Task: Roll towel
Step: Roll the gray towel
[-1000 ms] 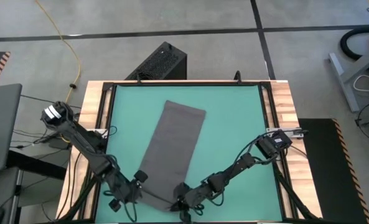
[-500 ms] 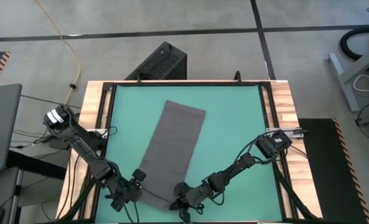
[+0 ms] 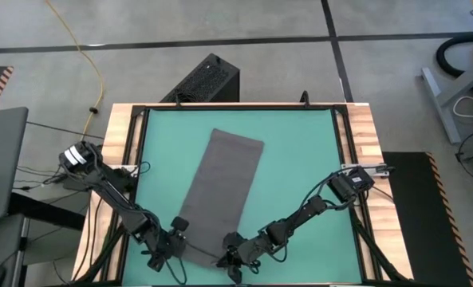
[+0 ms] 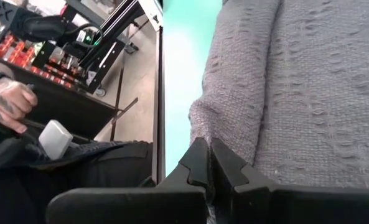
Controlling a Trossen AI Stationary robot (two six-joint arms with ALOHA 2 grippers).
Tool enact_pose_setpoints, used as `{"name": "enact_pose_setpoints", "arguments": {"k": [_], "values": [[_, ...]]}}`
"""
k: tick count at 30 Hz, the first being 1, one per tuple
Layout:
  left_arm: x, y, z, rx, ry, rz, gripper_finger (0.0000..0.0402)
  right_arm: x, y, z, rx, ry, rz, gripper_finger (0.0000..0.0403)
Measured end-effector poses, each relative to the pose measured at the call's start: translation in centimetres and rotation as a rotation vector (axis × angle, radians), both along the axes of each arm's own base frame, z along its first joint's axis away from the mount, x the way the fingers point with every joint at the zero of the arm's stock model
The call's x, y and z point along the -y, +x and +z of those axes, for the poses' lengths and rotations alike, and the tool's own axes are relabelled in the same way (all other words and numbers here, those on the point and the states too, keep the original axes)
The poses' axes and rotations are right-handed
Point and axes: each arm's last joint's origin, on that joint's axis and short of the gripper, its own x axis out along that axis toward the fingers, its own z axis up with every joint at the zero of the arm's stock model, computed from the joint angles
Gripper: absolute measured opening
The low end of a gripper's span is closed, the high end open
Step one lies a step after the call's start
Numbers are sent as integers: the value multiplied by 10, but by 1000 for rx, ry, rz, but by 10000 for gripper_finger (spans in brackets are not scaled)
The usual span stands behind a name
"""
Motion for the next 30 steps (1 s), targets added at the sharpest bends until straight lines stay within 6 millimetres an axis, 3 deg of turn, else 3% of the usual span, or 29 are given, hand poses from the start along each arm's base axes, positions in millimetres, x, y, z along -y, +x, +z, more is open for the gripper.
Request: {"name": "enact_pose_setpoints", "arguments": {"k": [2, 6, 12, 21, 30], "values": [[-1, 1, 0, -46, -38, -10, 21, 0, 0, 0, 1, 2, -5, 18], [-1, 0, 4, -139, -147, -39, 4, 1, 0, 0, -6, 24, -25, 19], [-9, 2, 20, -220, -298, -27, 2, 3, 2, 1, -16, 75, -90, 19], [-15, 8, 22, -297, -383, -41, 0, 3, 6, 12, 20, 264, -135, 19], [-24, 11, 19, -307, -364, 0, 15, 12, 1, -6, -173, 179, -252, 19]]}}
